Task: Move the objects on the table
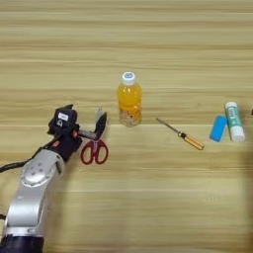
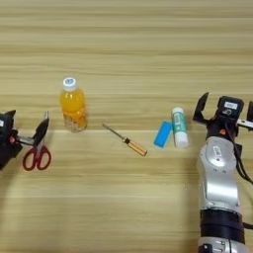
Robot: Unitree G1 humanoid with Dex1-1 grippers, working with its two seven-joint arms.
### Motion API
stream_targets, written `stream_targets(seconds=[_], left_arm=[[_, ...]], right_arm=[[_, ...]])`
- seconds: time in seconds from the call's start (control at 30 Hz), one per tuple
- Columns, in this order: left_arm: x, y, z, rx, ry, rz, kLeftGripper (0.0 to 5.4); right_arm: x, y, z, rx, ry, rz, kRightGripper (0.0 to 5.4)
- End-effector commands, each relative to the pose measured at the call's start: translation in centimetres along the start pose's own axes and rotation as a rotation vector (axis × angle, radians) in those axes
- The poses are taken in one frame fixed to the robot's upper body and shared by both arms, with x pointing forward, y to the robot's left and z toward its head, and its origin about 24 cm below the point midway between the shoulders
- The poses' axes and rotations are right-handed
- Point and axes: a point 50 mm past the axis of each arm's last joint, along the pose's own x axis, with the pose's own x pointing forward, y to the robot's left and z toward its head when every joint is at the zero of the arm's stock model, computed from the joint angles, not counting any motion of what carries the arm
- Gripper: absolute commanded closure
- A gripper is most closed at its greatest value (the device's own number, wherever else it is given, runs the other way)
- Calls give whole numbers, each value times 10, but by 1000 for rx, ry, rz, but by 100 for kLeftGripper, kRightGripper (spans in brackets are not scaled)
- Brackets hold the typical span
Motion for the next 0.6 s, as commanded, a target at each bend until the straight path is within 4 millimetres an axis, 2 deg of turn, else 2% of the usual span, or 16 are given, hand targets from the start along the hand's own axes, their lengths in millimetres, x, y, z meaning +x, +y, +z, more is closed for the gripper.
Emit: stream_targets(seconds=[0.03,0.2,0.43,0.6], left_arm=[[14,10,5,21,-60,72,3],[28,27,12,64,-144,180,3],[39,54,8,106,-147,304,3],[44,66,4,115,-134,351,3]], right_arm=[[1,2,3,0,-9,3,0],[1,1,3,-1,-13,6,0],[0,2,4,1,-25,23,0],[-1,4,4,1,-40,57,0]])
